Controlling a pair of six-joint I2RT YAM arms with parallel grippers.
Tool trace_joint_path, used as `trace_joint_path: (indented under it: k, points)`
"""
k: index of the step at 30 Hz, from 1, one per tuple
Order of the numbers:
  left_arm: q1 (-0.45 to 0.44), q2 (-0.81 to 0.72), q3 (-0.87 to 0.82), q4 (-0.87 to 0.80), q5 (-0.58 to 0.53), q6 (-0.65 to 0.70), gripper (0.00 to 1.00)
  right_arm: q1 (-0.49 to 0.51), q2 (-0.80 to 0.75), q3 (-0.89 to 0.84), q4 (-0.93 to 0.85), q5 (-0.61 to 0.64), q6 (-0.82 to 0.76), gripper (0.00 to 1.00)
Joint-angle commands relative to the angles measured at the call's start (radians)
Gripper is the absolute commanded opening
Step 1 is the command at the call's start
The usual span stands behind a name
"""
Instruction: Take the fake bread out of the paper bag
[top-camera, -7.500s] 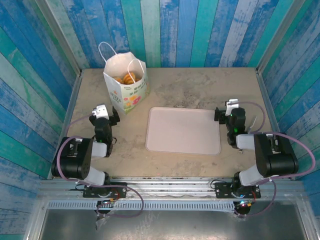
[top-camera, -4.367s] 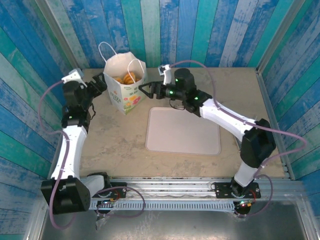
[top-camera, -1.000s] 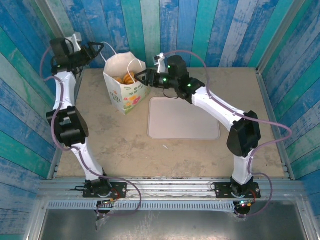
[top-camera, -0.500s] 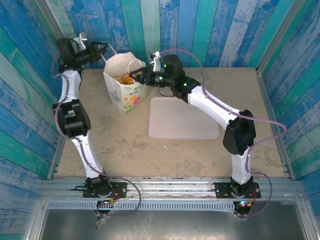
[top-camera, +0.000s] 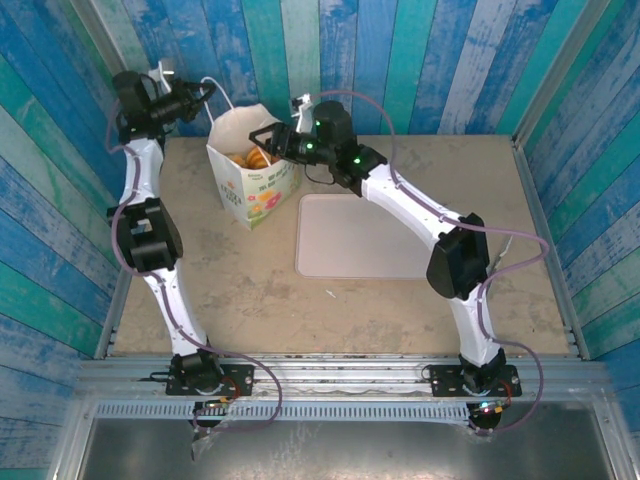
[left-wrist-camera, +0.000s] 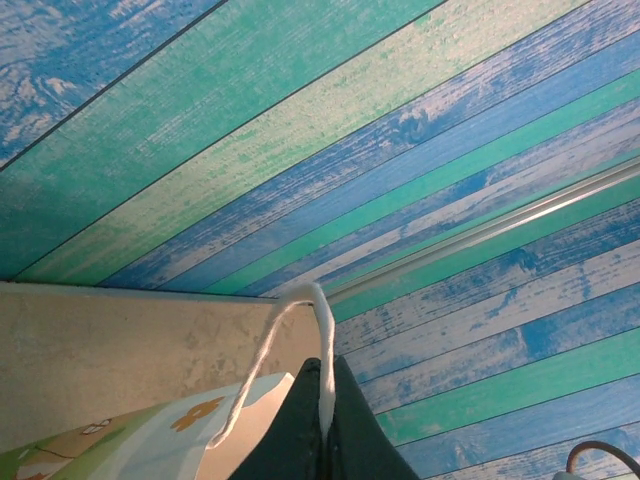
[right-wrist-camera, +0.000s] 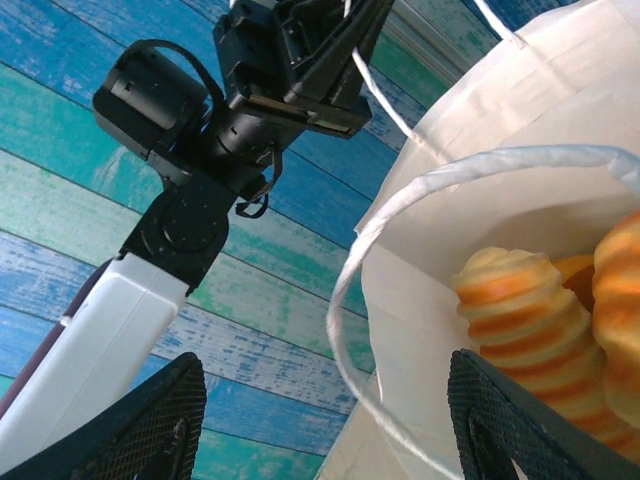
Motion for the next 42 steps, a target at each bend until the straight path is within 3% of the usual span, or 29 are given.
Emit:
trace_joint_path:
  k: [1, 4, 7, 13, 22, 29, 35, 38, 42]
  points:
    - [-0.001, 0.009, -0.001, 0.019, 0.007, 0.005, 0.04, 0.007, 0.032, 0.07, -0.018, 0.044, 0.007, 0.65]
    - [-0.001, -0.051, -0.036, 0.002, -0.02, 0.039, 0.01, 0.007, 0.055, 0.105, -0.025, 0.104, -0.005, 0.62]
    - [0.003, -0.118, -0.104, 0.014, -0.067, 0.053, 0.0, 0.006, 0.086, 0.164, -0.046, 0.109, -0.031, 0.51]
    - [0.011, -0.202, -0.164, 0.026, -0.055, 0.062, 0.0, 0.001, 0.17, 0.322, -0.121, 0.059, -0.03, 0.3]
    - [0.022, -0.327, -0.241, 0.077, -0.063, 0.041, 0.0, 0.001, 0.135, 0.31, -0.124, 0.025, -0.03, 0.01]
    - [0.048, -0.454, -0.338, 0.07, -0.11, 0.062, 0.0, 0.001, 0.13, 0.321, -0.085, -0.071, 0.015, 0.01]
    - [0.125, -0.593, -0.394, -0.068, -0.221, 0.177, 0.0, 0.012, 0.157, 0.325, -0.024, -0.145, 0.092, 0.01]
    - [0.172, -0.638, -0.401, -0.163, -0.242, 0.264, 0.01, 0.024, 0.183, 0.325, 0.02, -0.174, 0.134, 0.0]
    - [0.191, -0.651, -0.31, -0.426, -0.229, 0.483, 0.02, 0.055, 0.231, 0.346, 0.071, -0.206, 0.183, 0.0]
